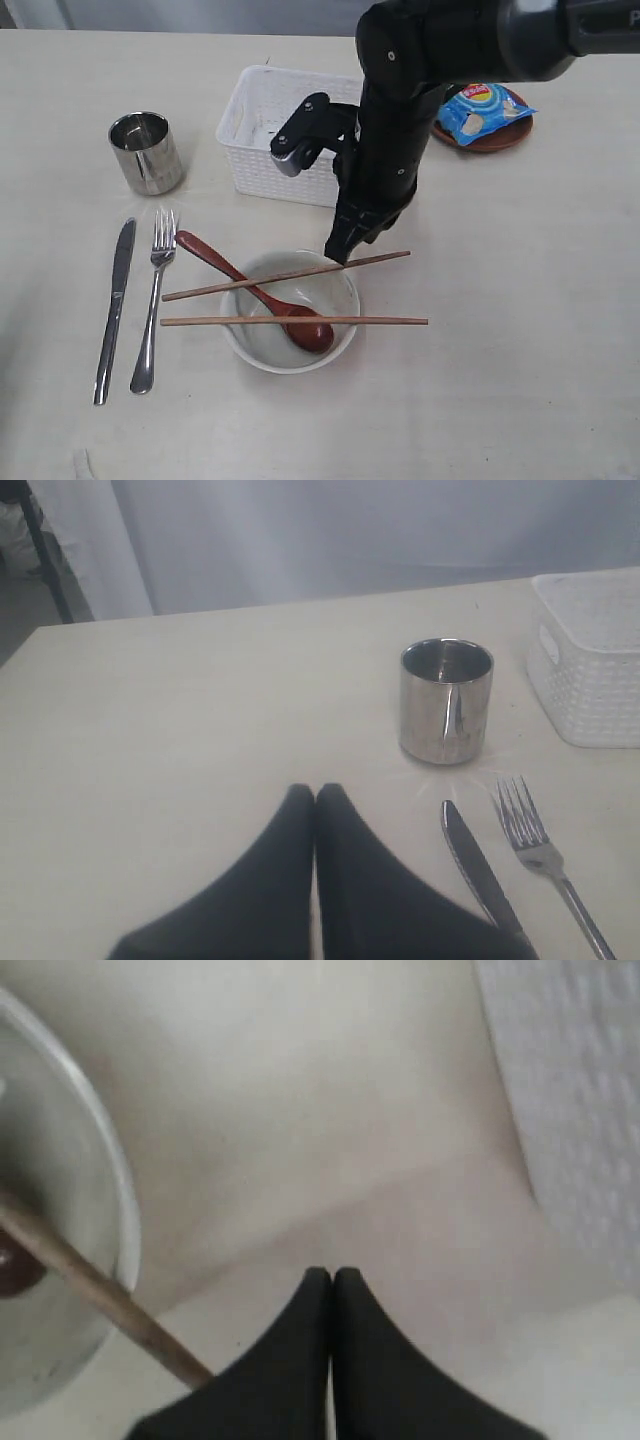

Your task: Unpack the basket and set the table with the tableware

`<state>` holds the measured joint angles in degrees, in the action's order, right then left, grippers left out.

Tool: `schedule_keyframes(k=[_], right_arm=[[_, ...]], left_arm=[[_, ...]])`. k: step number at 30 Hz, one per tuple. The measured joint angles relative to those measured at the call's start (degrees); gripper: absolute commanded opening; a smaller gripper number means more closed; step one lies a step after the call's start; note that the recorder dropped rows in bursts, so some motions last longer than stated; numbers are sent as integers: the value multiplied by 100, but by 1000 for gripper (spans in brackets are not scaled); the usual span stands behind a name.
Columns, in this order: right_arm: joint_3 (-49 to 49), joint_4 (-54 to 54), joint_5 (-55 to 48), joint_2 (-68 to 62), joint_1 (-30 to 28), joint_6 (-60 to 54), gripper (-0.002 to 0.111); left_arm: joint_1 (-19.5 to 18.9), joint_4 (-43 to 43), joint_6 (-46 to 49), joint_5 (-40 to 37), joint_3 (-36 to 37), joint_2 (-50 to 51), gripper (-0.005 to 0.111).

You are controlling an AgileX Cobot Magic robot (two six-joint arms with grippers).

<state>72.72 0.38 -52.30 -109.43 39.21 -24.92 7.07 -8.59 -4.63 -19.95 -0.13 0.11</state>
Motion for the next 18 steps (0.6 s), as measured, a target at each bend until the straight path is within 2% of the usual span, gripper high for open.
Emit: schedule_keyframes(k=[9, 18], right_arm=[[-238, 287, -571, 0, 0, 31, 0], [-390, 319, -613, 273, 0, 54, 0]], left_arm=[[0, 0, 0, 0, 0, 0, 0], [0, 0, 0, 0, 0, 0, 0]])
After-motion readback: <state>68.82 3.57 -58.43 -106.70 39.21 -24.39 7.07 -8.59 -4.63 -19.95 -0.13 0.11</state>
